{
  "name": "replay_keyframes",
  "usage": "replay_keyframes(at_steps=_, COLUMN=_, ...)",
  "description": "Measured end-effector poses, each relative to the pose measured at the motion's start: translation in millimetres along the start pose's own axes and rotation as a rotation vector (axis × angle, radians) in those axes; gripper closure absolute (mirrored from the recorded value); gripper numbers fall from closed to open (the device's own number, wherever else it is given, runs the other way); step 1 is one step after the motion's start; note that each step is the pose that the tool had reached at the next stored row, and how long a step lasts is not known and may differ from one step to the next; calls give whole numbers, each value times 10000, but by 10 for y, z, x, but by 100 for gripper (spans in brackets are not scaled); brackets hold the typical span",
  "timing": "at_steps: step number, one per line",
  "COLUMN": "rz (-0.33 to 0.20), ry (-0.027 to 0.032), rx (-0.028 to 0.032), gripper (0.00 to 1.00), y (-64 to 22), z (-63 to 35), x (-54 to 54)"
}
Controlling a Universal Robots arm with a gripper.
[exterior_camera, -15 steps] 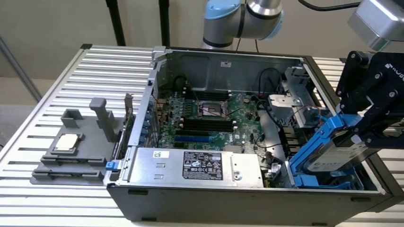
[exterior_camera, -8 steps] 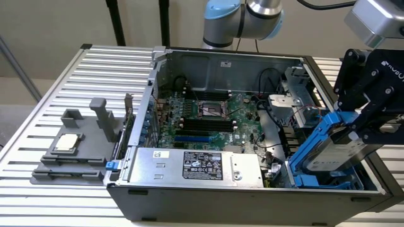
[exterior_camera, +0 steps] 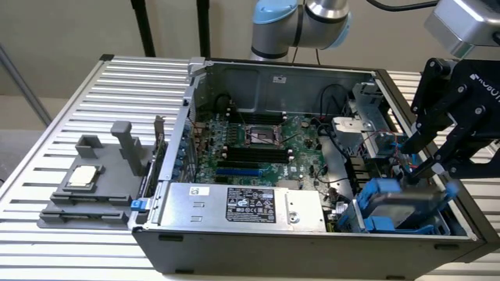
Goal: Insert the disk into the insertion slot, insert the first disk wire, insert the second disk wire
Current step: 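Insert the disk into the insertion slot, then insert the first disk wire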
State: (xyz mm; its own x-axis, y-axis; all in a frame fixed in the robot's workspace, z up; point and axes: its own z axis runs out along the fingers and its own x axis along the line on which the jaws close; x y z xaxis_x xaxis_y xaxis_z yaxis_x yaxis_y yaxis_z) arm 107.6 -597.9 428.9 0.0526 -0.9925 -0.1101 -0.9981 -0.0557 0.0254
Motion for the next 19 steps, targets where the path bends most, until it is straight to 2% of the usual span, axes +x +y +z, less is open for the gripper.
replay_keyframes(at_steps=6, rz=-43, ry=1, rx=-5, gripper=61, y=-3, z=0, x=-4)
replay_keyframes(at_steps=10, rz=-60, ry=1, rx=-8, gripper=61, y=-50, z=-1, x=-3)
replay_keyframes(at_steps=19, rz=-59, ry=1, rx=-9, gripper=61, y=-51, z=-1, x=-3)
